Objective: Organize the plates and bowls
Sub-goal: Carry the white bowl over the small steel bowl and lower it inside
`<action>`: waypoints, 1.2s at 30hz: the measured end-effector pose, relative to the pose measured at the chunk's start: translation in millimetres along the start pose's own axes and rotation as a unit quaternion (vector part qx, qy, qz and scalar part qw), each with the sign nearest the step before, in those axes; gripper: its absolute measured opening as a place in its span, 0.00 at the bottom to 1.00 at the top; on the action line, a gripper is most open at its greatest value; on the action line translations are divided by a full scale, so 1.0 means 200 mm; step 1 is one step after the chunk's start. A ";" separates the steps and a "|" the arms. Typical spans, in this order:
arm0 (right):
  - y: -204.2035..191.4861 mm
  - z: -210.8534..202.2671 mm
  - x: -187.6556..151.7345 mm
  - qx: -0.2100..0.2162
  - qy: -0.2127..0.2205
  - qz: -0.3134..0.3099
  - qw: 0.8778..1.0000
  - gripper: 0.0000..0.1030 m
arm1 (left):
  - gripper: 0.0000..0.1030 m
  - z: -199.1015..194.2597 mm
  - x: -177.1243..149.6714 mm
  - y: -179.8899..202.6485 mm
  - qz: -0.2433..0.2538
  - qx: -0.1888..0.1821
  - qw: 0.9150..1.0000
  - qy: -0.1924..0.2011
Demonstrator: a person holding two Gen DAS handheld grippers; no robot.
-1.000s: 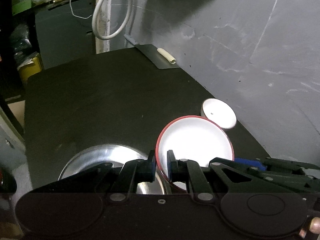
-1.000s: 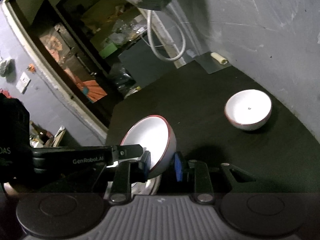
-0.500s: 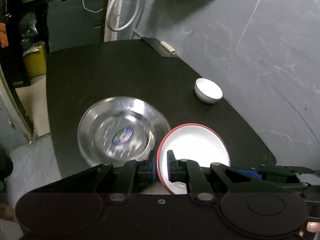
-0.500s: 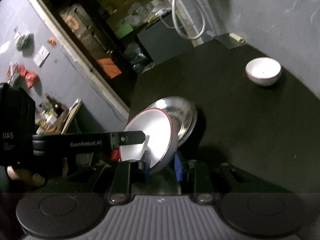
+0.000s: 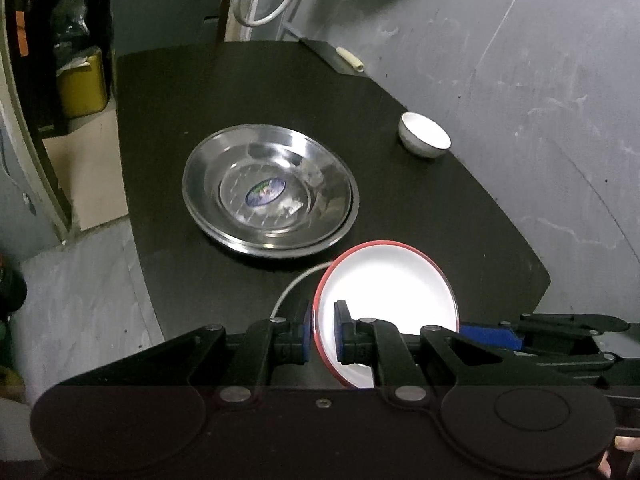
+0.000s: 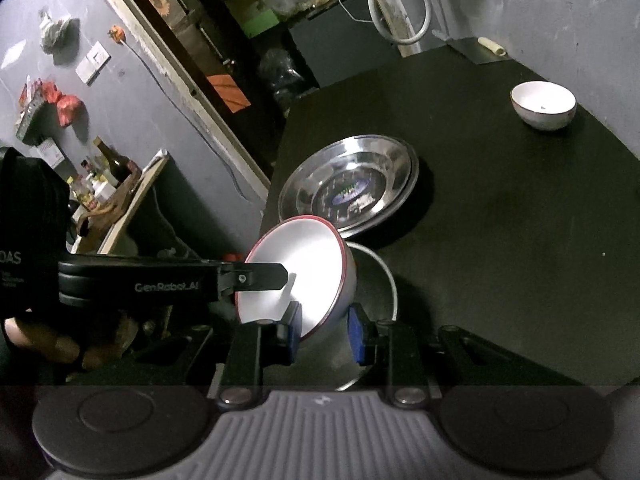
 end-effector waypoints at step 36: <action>-0.01 0.09 -0.01 -0.036 -0.040 -0.005 0.999 0.27 | 0.16 0.07 -0.05 0.04 0.008 0.013 0.999 -0.049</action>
Point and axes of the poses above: each gripper's, at about its wrist camera, not at the fingertips, and z roughly the way its jaws point, y to its right, x to its top, the point moved 1 cm from there along z, roughly the way its jaws point, and after that the axes turned 8 degrees about z, right-handed, at the moved point
